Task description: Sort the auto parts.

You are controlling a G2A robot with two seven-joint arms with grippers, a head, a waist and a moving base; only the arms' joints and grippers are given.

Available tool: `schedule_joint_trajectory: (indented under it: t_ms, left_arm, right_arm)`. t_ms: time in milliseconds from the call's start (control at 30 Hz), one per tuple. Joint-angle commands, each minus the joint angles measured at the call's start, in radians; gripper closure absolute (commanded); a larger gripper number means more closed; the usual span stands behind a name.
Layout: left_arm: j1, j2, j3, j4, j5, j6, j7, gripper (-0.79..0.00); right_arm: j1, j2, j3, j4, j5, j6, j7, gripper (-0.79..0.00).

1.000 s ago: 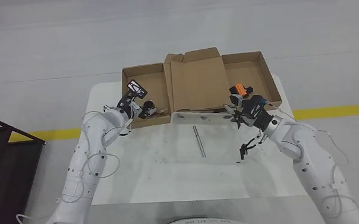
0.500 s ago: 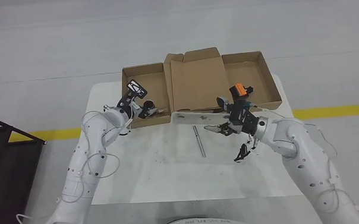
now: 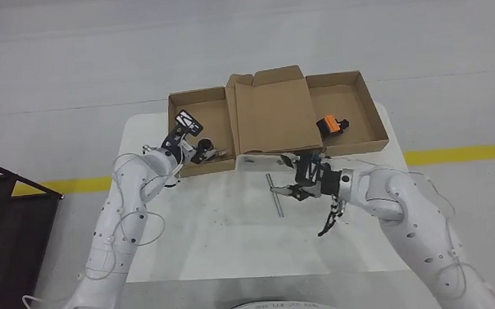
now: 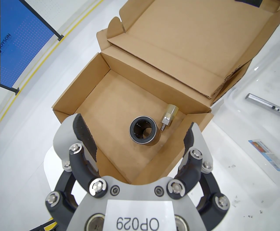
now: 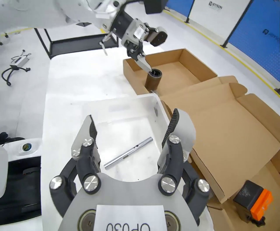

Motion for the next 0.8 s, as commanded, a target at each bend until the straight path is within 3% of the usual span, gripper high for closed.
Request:
schedule_joint_trajectory:
  t_ms: [0, 267, 767]
  left_arm:
    - [0.000, 0.000, 0.000, 0.000, 0.000, 0.000, 0.000, -0.785]
    - [0.000, 0.000, 0.000, 0.000, 0.000, 0.000, 0.000, -0.785]
    - [0.000, 0.000, 0.000, 0.000, 0.000, 0.000, 0.000, -0.785]
  right_arm:
    - [0.009, -0.001, -0.010, 0.013, -0.004, 0.023, 0.023, -0.157]
    - [0.042, -0.005, -0.091, 0.059, -0.012, 0.062, 0.176, -0.274]
    - [0.150, -0.025, -0.225, 0.132, -0.015, 0.179, 0.316, -0.342]
